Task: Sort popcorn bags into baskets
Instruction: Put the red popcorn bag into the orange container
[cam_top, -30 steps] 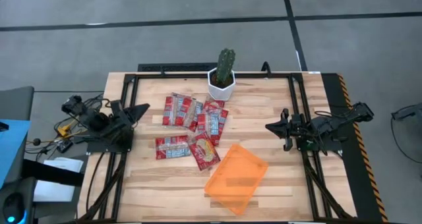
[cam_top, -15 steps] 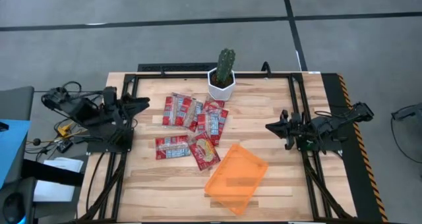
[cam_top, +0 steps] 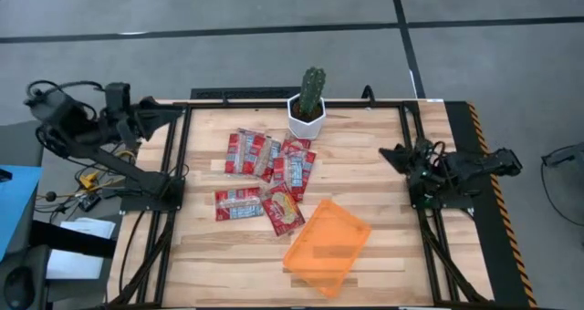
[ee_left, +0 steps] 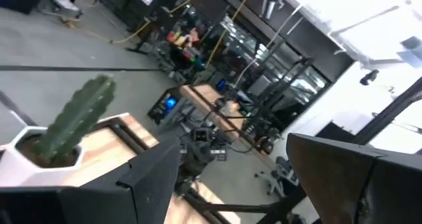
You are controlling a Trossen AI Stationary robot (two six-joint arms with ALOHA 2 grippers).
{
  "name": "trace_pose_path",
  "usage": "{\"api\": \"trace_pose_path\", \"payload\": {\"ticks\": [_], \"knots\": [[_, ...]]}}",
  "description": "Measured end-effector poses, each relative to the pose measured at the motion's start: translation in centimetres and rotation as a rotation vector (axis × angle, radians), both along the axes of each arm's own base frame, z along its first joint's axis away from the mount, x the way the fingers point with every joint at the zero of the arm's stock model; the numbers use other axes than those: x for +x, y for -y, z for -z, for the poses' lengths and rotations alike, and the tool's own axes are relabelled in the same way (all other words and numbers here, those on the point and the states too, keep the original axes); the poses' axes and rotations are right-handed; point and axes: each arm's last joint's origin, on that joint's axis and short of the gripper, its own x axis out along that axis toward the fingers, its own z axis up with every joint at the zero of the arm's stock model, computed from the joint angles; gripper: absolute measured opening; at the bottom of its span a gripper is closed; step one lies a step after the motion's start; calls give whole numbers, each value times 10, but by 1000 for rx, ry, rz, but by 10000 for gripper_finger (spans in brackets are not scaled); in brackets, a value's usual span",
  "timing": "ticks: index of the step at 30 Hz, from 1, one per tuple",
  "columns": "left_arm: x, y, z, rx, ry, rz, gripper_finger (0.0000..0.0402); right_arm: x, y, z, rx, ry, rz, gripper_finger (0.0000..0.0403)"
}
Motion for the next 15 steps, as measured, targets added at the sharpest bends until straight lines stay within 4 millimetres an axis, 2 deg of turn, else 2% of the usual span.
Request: {"api": "trace_pose_path", "payload": {"ticks": [5,8,10,12,15], "knots": [[2,3,-38,88,75,128,270,-5,4,-11,6,82,55,49],[19,12,-53,238,77,255,270,-6,5,-13,6,107,70,49],[32,16,-60,361,63,274,270,-7,6,-14,-8,112,84,49],[44,16,-60,438,-8,264,270,-6,6,-14,-22,108,68,51],[64,10,-42,458,-226,217,270,-7,3,-23,-72,98,-11,61]]}}
